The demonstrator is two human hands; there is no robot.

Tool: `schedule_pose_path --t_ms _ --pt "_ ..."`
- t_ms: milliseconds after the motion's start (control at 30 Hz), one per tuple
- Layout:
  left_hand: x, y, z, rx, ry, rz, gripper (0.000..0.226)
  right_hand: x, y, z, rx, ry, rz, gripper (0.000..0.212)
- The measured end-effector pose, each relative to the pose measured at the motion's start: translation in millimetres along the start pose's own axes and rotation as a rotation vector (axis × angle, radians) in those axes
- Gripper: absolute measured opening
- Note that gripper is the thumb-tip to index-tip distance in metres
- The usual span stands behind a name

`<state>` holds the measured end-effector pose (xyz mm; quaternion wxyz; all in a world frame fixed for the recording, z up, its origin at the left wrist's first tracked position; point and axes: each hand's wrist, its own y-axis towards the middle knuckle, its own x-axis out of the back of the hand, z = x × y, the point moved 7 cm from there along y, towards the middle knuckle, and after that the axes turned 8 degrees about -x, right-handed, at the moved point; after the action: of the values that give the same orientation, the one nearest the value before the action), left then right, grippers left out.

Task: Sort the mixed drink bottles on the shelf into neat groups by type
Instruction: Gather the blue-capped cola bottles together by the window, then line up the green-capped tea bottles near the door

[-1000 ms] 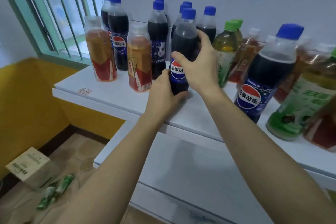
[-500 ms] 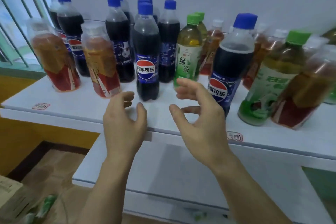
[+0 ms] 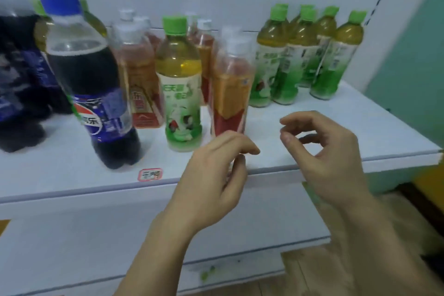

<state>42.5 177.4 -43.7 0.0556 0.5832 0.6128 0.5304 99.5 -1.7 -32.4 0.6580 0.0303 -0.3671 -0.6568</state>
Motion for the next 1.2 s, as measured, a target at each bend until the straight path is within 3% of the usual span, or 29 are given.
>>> schedule_pose_path --t_ms 167,333,567,800,867,1000,1067,1133,1200 --pt "-92.0 56.5 6.1 0.120 0.068 0.112 0.026 71.6 20.2 -90.0 -0.116 -0.119 0.071 0.024" --pt "-144.9 89.3 19.3 0.225 0.186 0.177 0.026 110.8 50.1 -144.3 -0.089 -0.213 0.123 0.024" --pt "-174.4 107.5 37.1 0.392 0.380 0.382 0.040 107.7 100.0 -202.8 -0.151 -0.446 0.455 0.032" --pt "-175.4 109.8 37.7 0.446 0.402 0.415 0.043 110.6 93.3 -210.4 -0.079 -0.383 0.401 0.032" --pt "-177.7 113.3 34.7 0.467 0.416 0.428 0.046 115.6 95.8 -212.4 -0.053 -0.363 0.491 0.035" --pt "-191.0 128.3 27.4 0.515 0.420 0.497 0.055 133.1 107.8 -222.9 0.037 -0.288 0.843 0.049" --pt "-204.1 143.9 25.5 0.525 0.424 0.542 0.061 141.0 125.0 -229.5 0.045 -0.181 0.920 0.049" --pt "-216.9 162.8 26.7 0.551 0.482 0.561 0.071 146.7 150.6 -234.8 0.022 0.023 0.862 0.032" --pt "-228.1 185.4 31.0 0.599 0.526 0.537 0.081 151.9 185.9 -243.5 0.004 0.188 0.675 0.024"
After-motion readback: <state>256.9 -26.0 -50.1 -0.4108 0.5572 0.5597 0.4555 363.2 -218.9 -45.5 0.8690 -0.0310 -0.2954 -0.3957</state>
